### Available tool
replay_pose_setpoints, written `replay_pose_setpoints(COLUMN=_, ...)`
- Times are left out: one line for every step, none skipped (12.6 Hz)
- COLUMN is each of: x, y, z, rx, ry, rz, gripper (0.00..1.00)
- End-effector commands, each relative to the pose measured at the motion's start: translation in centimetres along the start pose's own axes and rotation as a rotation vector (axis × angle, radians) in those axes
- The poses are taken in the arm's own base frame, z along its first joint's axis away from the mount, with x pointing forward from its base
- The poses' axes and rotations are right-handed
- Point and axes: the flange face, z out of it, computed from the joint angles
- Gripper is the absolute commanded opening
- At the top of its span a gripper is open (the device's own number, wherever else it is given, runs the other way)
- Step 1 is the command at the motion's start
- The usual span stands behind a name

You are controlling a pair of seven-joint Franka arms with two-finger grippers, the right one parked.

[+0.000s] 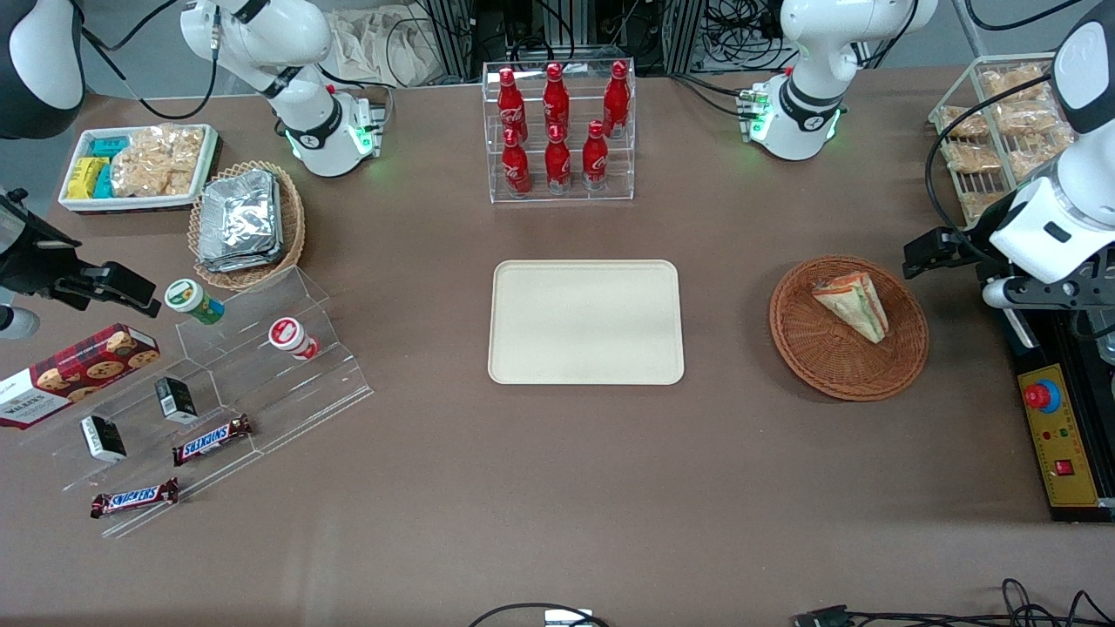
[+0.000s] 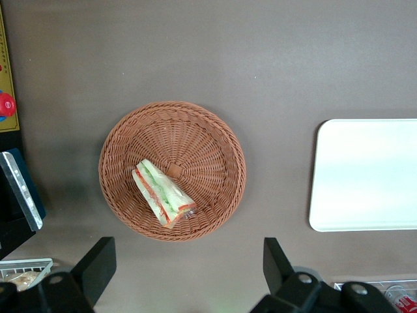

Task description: Place sandwich from basket to tray

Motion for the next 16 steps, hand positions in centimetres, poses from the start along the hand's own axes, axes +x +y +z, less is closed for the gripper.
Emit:
replay_pose_setpoints(x=-0.7, y=-0.2, z=-0.6, rx=-0.011, ry=-0.029, rz=-0.006, gripper=1.00)
replay_pose_setpoints(x=-0.7, y=-0.3, z=-0.9, rx=-0.012, ry=-0.028, rz=-0.003, gripper=1.00)
replay_pose_setpoints(x=-0.5, y=-0.4, z=-1.1, rx=-0.011, ry=-0.025, rz=0.001, gripper=1.00)
replay_pose_setpoints(x=-0.5, y=-0.7, z=-1.1, rx=-0.002, ry=-0.024, rz=0.002, gripper=1.00)
replay_pose_setpoints(x=-0.5, y=-0.9, z=-0.8, rx=0.004, ry=-0.032, rz=0.000, gripper=1.00)
replay_pose_setpoints(x=-0.4, y=-0.9, z=-0.3, rx=0.005, ry=-0.041, rz=-0.003, gripper=1.00)
replay_pose_setpoints(x=-0.4, y=-1.2, z=0.9, rx=0.007, ry=-0.065, rz=-0.019, gripper=1.00)
replay_pose_setpoints(x=-0.5, y=-1.7, z=2.2, rx=0.007, ry=-0.080, rz=-0.041, gripper=1.00)
replay_pose_setpoints(x=-0.5, y=-3.5, z=2.6, rx=0.006, ry=-0.076, rz=-0.093, gripper=1.00)
replay_pose_setpoints(x=-0.8, y=-4.1, z=3.3, rx=0.004, ry=-0.085, rz=-0.117, gripper=1.00)
replay_pose_setpoints(x=-1.2, y=-5.2, z=4.3, rx=0.003, ry=-0.091, rz=-0.157, gripper=1.00)
replay_pose_setpoints(x=-1.6, y=-6.1, z=5.1, rx=0.001, ry=-0.069, rz=-0.183, gripper=1.00)
replay_pose_setpoints(x=-2.4, y=-6.5, z=6.3, rx=0.002, ry=-0.054, rz=-0.205, gripper=1.00)
replay_pose_setpoints(x=-2.9, y=-6.5, z=7.6, rx=0.003, ry=-0.040, rz=-0.230, gripper=1.00)
replay_pose_setpoints(x=-3.6, y=-6.5, z=8.9, rx=0.003, ry=-0.030, rz=-0.262, gripper=1.00)
replay_pose_setpoints(x=-4.1, y=-6.5, z=9.9, rx=0.004, ry=-0.013, rz=-0.321, gripper=1.00)
